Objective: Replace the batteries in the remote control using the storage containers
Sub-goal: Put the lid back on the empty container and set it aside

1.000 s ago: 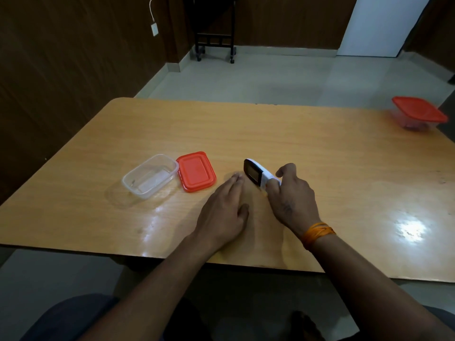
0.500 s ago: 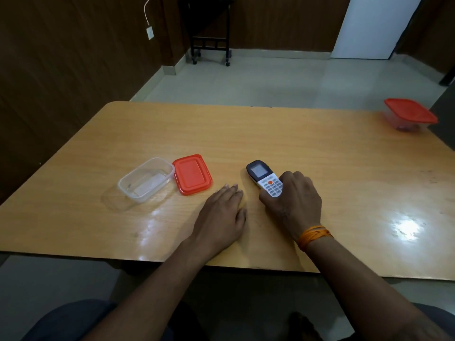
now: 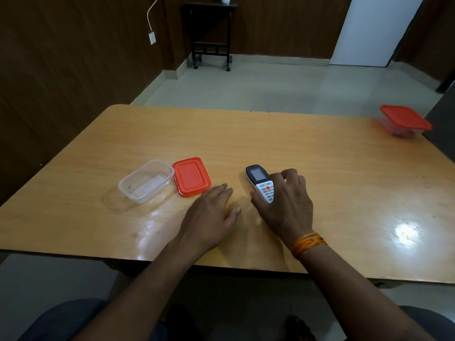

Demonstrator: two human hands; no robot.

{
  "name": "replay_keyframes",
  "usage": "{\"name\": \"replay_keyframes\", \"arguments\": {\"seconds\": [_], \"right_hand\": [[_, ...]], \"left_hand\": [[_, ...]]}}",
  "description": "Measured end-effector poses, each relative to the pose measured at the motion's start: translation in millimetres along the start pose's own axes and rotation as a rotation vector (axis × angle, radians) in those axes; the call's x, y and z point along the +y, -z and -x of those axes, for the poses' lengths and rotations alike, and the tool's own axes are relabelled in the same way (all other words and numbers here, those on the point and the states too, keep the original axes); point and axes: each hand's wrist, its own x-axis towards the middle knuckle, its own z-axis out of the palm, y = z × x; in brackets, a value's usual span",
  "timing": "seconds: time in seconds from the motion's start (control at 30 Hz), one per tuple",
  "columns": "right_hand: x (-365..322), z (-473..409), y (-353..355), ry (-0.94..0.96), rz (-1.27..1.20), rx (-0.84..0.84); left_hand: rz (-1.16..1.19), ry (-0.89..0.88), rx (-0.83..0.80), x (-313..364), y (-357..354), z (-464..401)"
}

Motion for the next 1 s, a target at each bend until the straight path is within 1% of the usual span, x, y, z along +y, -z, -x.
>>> {"name": "replay_keyframes", "arguments": {"seconds": [0.13,0.2,0.27,0.37,0.43,0.53,0.6,0.67,0.87,0.93,1.0], "right_hand": [[-24.0,11.4,-1.5,0.063,-0.19,0.007],[-36.7,15.5,-10.5,0.114,-0.235,-0.037],[-50.2,14.5,-22.8,0.12,-0.257,-0.111],[-76.0,2.7,-38.2,0.051,-0.3,-0.172],[-92.7,-11.2,-45.2,0.003,-0.28,-0.197],[-110.5,-34.2,-53.5,-0.061,-0.232,-0.275],[-116.7,-46.1,-58.4,-0.095,-0.237,-0.307],[-118.6,-52.1,-60.1,-0.162,-0.3,-0.318],[-114.2,-48.6,-61.6,-0.32,-0.443,-0.29],[-111.5,-48.5,-60.2,-0.408,-0.579,-0.316],[-109.2,-42.8,-51.5,-0.453,-0.755,-0.312]], "left_hand": [[0.039,0.127,0.067,-9.2,19.3,4.4],[0.059,0.189,0.099,-18.1,24.0,4.4],[0.028,0.242,0.118,-26.5,25.5,2.7],[-0.032,0.306,0.106,-27.7,27.6,1.9],[-0.033,0.344,0.074,-25.6,27.8,0.6],[0.018,0.404,0.01,-32.3,25.6,-6.9],[0.065,0.407,-0.026,-38.3,23.0,-11.5],[0.095,0.396,-0.023,-40.9,21.7,-14.3],[0.135,0.347,0.073,-37.5,30.1,-14.9],[0.176,0.356,0.085,-39.7,33.0,-15.8],[0.296,0.379,0.097,-44.0,41.3,-18.8]]}}
